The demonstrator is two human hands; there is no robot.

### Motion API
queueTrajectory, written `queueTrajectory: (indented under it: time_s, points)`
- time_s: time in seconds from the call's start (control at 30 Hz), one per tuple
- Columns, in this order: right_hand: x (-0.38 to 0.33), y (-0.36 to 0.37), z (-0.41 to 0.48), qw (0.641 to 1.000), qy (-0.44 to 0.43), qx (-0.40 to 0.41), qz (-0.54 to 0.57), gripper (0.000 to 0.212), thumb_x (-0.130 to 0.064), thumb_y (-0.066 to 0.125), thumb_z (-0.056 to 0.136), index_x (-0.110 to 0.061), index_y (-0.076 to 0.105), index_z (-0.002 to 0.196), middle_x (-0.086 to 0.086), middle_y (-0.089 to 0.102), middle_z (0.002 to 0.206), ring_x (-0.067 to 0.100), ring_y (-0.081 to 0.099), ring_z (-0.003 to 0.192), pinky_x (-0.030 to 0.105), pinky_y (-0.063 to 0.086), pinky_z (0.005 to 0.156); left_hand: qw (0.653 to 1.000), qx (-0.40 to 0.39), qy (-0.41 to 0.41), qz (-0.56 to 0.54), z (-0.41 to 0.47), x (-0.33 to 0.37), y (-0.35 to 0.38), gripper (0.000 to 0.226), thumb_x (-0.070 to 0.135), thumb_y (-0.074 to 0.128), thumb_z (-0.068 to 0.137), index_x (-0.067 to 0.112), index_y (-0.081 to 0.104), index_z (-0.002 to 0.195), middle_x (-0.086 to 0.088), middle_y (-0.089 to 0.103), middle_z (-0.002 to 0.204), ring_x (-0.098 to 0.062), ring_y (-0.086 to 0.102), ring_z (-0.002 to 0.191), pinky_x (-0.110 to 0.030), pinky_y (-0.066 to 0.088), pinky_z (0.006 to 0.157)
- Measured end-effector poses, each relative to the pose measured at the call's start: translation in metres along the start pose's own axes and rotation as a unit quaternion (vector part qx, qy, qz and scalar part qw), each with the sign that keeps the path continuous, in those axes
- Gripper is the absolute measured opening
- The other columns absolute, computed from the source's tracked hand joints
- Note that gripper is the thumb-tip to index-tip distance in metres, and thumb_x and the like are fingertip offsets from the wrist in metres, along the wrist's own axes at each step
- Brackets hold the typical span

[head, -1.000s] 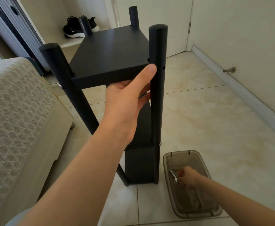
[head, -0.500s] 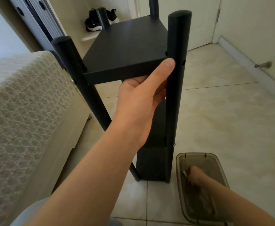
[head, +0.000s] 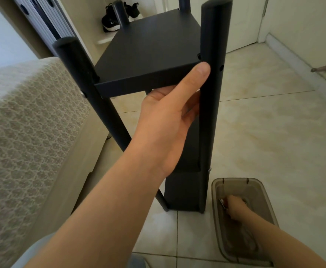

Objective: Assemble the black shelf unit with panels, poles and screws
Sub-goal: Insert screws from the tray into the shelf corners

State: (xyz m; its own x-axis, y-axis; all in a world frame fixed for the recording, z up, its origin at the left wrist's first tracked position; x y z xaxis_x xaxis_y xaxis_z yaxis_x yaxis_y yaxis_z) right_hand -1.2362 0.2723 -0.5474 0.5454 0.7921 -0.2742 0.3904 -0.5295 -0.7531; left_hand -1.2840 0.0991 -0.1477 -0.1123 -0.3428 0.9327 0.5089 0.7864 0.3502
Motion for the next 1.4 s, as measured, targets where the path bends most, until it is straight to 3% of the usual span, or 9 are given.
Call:
queueTrajectory:
  time_s: [0.33,0.47,0.63,0.77,0.87,0.97,1.1,1.23,1.4]
  points:
    - [-0.003,-0.009,-0.018,0.999,-0.028,0.021,0.020,0.014,-0.011,0.054,0.097,-0.014,0.054,0.111,0.007,0.062,0.113,0.023,0.061,0.102,0.031,0.051,0.090,1.000,-0.020,-0.010,0.006,0.003,0.000,-0.004,0.035,0.027,0.070,0.080,0.010,0.070,0.111,-0.003,0.073,0.107,-0.020,0.070,0.110,-0.034,0.056,0.097]
    - [-0.017,-0.031,-0.029,0.998,-0.032,-0.005,-0.049,0.022,-0.011,0.062,0.092,-0.013,0.058,0.114,0.006,0.064,0.113,0.024,0.064,0.100,0.032,0.054,0.086,1.000,-0.008,-0.014,0.000,0.001,0.002,-0.003,0.021,0.024,0.071,0.081,0.016,0.073,0.101,-0.002,0.075,0.106,-0.019,0.071,0.108,-0.035,0.054,0.099]
    - [-0.051,-0.080,-0.057,0.983,-0.062,-0.062,-0.161,0.038,-0.023,0.066,0.091,-0.009,0.060,0.126,0.010,0.060,0.127,0.030,0.059,0.115,0.036,0.048,0.096,0.999,0.012,-0.032,-0.008,-0.002,0.006,-0.001,0.025,0.016,0.067,0.092,0.007,0.070,0.115,-0.008,0.074,0.114,-0.019,0.070,0.110,-0.041,0.048,0.107]
    - [-0.076,-0.133,-0.102,0.976,-0.138,-0.002,-0.171,0.023,-0.028,0.070,0.079,-0.012,0.062,0.093,0.011,0.067,0.106,0.029,0.065,0.098,0.033,0.053,0.078,0.999,0.029,-0.040,-0.009,-0.004,0.007,0.002,0.025,0.017,0.069,0.090,0.007,0.071,0.113,-0.008,0.075,0.113,-0.019,0.070,0.109,-0.041,0.048,0.108]
    - [-0.096,-0.176,-0.147,0.970,-0.198,0.038,-0.138,0.017,-0.029,0.074,0.078,-0.022,0.059,0.076,-0.006,0.062,0.082,0.011,0.060,0.076,0.022,0.046,0.064,0.998,0.036,-0.042,-0.004,-0.006,0.008,0.002,0.025,0.018,0.070,0.089,0.008,0.071,0.112,-0.006,0.075,0.111,-0.018,0.071,0.108,-0.041,0.048,0.107]
    - [-0.108,-0.216,-0.196,0.964,-0.240,0.069,-0.089,0.022,-0.033,0.077,0.077,-0.031,0.056,0.071,-0.014,0.058,0.075,0.000,0.056,0.068,0.011,0.037,0.055,0.999,0.034,-0.040,-0.002,-0.007,0.009,0.002,0.026,0.017,0.070,0.088,0.007,0.071,0.113,-0.007,0.075,0.111,-0.018,0.071,0.108,-0.040,0.049,0.106]
    - [-0.107,-0.248,-0.249,0.955,-0.266,0.129,-0.005,0.020,-0.041,0.081,0.075,-0.030,0.064,0.075,-0.011,0.067,0.074,-0.002,0.064,0.070,0.013,0.049,0.056,0.999,0.037,-0.031,0.002,-0.009,0.011,0.003,0.036,0.024,0.073,0.082,0.008,0.070,0.113,-0.006,0.076,0.110,-0.017,0.071,0.106,-0.040,0.049,0.105]
    - [-0.108,-0.267,-0.292,0.917,-0.330,0.191,0.115,0.016,-0.042,0.080,0.072,-0.036,0.066,0.076,-0.020,0.068,0.081,-0.001,0.066,0.076,0.019,0.057,0.068,0.999,0.044,-0.023,0.004,-0.011,0.013,0.004,0.055,0.040,0.071,0.076,0.008,0.067,0.120,-0.005,0.076,0.110,-0.017,0.072,0.104,-0.041,0.047,0.106]
    - [-0.111,-0.285,-0.323,0.816,-0.413,0.322,0.245,0.015,-0.036,0.078,0.072,-0.035,0.065,0.080,-0.015,0.071,0.083,0.005,0.069,0.082,0.016,0.054,0.079,0.998,0.061,-0.023,-0.004,-0.010,0.010,0.000,0.054,0.040,0.073,0.075,0.007,0.067,0.118,-0.006,0.077,0.107,-0.018,0.073,0.102,-0.041,0.049,0.103]
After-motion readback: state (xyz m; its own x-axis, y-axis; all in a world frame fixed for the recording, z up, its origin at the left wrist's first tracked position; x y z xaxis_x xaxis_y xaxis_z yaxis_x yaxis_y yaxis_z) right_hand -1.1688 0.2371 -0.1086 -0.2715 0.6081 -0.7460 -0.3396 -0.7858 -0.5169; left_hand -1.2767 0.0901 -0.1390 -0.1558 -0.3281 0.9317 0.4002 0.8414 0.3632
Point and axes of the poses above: each hand's wrist, its own z-axis towards the middle knuckle, its own y-axis out of the palm, x = y × z, the point moved 1 cm from there along z, towards the middle knuckle
